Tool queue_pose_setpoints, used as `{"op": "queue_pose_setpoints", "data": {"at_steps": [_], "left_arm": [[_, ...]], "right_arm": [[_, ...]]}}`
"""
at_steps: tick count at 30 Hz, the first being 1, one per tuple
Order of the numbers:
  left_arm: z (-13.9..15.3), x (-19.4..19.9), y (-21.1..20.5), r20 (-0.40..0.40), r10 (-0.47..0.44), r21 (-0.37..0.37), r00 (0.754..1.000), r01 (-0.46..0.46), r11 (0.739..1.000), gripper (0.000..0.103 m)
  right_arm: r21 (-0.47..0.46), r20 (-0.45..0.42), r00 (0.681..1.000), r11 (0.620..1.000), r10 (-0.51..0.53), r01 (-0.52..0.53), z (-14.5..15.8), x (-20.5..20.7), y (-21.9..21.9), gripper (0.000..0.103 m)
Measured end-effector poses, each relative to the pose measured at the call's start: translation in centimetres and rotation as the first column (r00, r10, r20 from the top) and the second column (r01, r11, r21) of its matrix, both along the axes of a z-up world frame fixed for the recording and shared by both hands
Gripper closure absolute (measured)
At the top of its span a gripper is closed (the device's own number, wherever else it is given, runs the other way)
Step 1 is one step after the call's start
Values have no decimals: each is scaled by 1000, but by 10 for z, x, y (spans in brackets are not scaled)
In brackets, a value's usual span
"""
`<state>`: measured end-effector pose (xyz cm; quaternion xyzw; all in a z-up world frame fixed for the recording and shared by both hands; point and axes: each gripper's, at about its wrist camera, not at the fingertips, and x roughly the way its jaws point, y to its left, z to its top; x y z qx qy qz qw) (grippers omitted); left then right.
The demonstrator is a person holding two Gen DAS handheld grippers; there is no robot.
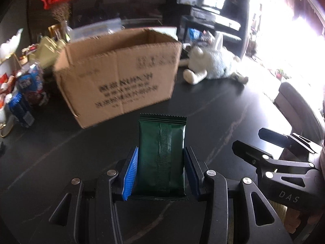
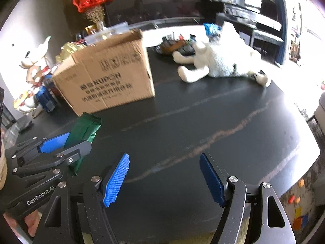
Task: Organize snacks
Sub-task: 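Carry the dark green packet into the box and open the left tool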
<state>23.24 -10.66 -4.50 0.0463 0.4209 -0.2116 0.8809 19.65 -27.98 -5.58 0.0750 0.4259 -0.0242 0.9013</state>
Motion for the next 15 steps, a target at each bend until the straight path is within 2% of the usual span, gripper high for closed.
{"op": "queue_pose_setpoints", "data": {"at_steps": [15], "left_arm": [[57,11,35,109,91,-37,990,-87,995,59]], "right_arm": [[9,123,989,996,86,-88,54,29,34,30]]}}
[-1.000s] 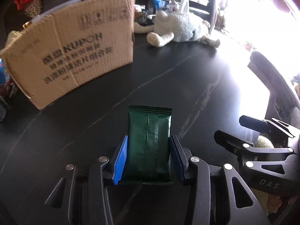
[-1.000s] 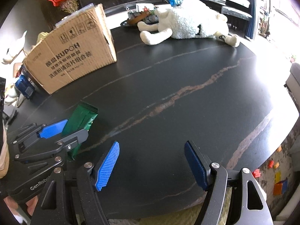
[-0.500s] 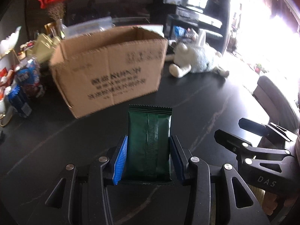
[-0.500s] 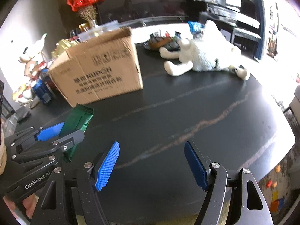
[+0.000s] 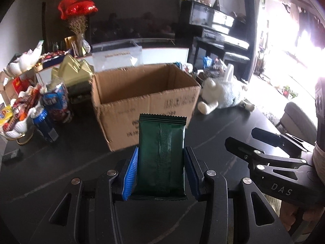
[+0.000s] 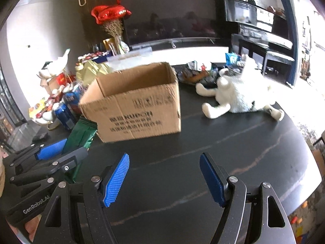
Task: Organize snacks
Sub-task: 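Carry the dark green packet into the box and open the left tool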
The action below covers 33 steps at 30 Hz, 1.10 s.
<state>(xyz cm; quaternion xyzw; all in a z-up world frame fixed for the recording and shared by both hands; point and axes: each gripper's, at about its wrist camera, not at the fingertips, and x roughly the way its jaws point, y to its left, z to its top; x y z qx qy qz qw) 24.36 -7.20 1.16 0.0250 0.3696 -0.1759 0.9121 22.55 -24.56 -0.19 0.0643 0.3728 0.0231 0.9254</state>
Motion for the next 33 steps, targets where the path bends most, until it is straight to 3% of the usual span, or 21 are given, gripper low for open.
{"op": "queue_pose_setpoints", "data": {"at_steps": [14,24,33], "left_arm": [[34,50,24,27,61,-15,998,-60,998,59],[54,102,22,28,75,7,997,-75,997,59],[52,151,15,-10,111,45,994,-111,993,59]], "right_arm": [[-85,25,997,994,67,-64,37,57,27,30],[-95,-29,996,991,90,-92,57,116,33,30],[-129,-126,988,985,94,-110,52,160,32,30]]}}
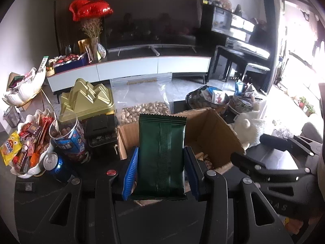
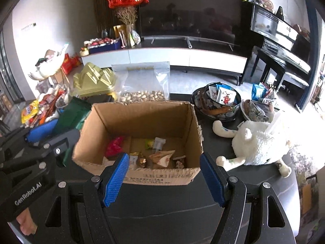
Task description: Organize snacks
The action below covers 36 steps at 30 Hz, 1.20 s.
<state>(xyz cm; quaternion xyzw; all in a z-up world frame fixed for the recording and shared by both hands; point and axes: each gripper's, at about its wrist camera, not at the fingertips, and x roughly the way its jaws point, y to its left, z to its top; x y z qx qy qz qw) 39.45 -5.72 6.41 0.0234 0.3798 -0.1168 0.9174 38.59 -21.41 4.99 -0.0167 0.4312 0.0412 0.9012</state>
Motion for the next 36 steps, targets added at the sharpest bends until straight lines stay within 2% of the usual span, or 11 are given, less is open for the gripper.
{"op": "queue_pose_setpoints", "data": {"at_steps": [5,7,10,16,18,24,27,31,36], "left_arm": [[0,23,-5,-31,30,22,999,-29,999,53],[2,25,-5,-20,42,42,999,-41,998,43],[3,19,-2,0,72,74,997,-71,995,36],[-2,2,5,-15,119,108,993,-116,987,31],[-1,-9,7,-6,125,110,992,-124,986,30],[11,-42,10,50,147,110,988,-152,982,21],[20,-62,11,95,152,111,984,-162,980,12],[26,-88,13,145,156,99,977,-171,980,2],[26,-125,20,190,169,79,967,-187,979,0]], "right_arm": [[22,-54,999,1000,-4,5,-4,20,-4,30],[28,-74,997,1000,-7,10,-7,27,-6,30],[17,-82,996,1000,-16,17,-9,28,-8,30],[-3,-75,997,1000,-11,11,-10,17,-6,30],[-10,-64,998,1000,-10,9,-7,11,-5,30],[-9,-12,1000,1000,-27,27,8,-18,-8,30],[-1,16,999,999,-34,34,13,-36,-10,30],[-9,66,997,999,-41,42,20,-62,-12,24],[-12,144,987,997,-78,81,25,-101,-15,20]]}}
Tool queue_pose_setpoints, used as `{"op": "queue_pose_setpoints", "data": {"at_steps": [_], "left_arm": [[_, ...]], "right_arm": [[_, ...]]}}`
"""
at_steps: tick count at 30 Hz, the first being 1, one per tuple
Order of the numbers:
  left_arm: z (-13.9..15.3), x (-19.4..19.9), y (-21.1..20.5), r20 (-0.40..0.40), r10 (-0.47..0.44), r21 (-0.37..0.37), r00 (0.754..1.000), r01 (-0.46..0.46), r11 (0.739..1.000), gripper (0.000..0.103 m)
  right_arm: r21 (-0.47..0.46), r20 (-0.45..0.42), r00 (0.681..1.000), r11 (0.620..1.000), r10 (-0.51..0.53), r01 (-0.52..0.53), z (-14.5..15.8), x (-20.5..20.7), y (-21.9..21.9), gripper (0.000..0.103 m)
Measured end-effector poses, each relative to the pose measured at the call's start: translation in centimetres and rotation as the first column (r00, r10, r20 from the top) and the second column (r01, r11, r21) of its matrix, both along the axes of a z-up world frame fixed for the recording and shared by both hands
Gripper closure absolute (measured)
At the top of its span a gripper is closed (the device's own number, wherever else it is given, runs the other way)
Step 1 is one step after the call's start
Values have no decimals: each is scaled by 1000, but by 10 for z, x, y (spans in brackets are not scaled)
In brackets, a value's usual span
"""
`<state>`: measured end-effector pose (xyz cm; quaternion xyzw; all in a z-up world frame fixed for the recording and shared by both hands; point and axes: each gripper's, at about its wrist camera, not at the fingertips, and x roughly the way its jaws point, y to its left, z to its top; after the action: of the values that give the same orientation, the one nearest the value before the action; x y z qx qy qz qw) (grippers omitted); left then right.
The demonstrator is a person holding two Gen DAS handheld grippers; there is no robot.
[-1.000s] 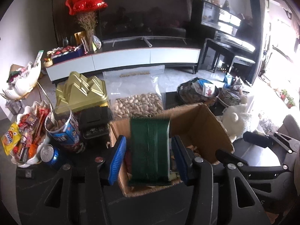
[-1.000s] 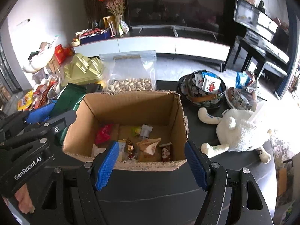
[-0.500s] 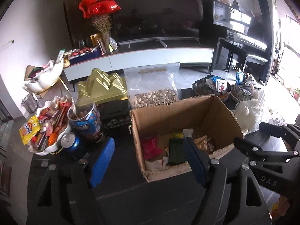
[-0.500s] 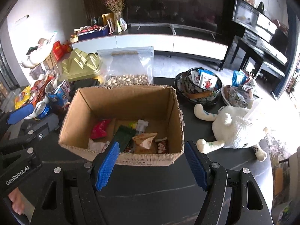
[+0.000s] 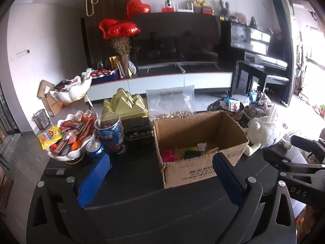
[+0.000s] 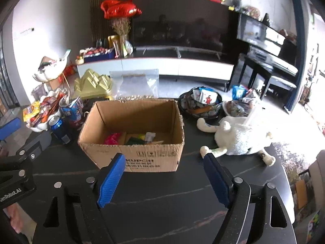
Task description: Organize snacks
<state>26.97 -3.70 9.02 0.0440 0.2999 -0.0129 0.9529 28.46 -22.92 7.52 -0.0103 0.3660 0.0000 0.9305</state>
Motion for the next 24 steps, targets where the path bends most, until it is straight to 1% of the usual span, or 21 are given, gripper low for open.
{"op": "queue_pose_setpoints", "data": {"at_steps": [4,8,10,14,18,21,24], "left_arm": [[-7,-25,2,6,-6,8,1000,6,1000,0],[-15,-53,2,21,-17,23,1000,17,1000,0],[-18,-63,2,31,-13,31,999,12,999,0],[-22,-86,3,62,9,40,998,-11,999,0],[-24,-102,6,76,-1,37,997,-2,999,0],[-25,-112,8,82,-19,21,996,18,1000,0],[-25,-123,11,85,-38,-1,996,39,999,0]], "right_arm": [[-3,65,998,1000,-12,12,0,-30,3,17],[15,116,993,1000,6,-7,-3,-61,8,15],[12,143,990,1000,9,-11,-5,-77,10,13],[4,188,982,1000,0,-1,-10,-99,12,12],[21,194,981,1000,-3,-2,-15,-115,12,11],[34,192,981,999,-1,-5,-17,-125,12,11],[24,198,980,1000,1,-5,-19,-138,14,11]]}}
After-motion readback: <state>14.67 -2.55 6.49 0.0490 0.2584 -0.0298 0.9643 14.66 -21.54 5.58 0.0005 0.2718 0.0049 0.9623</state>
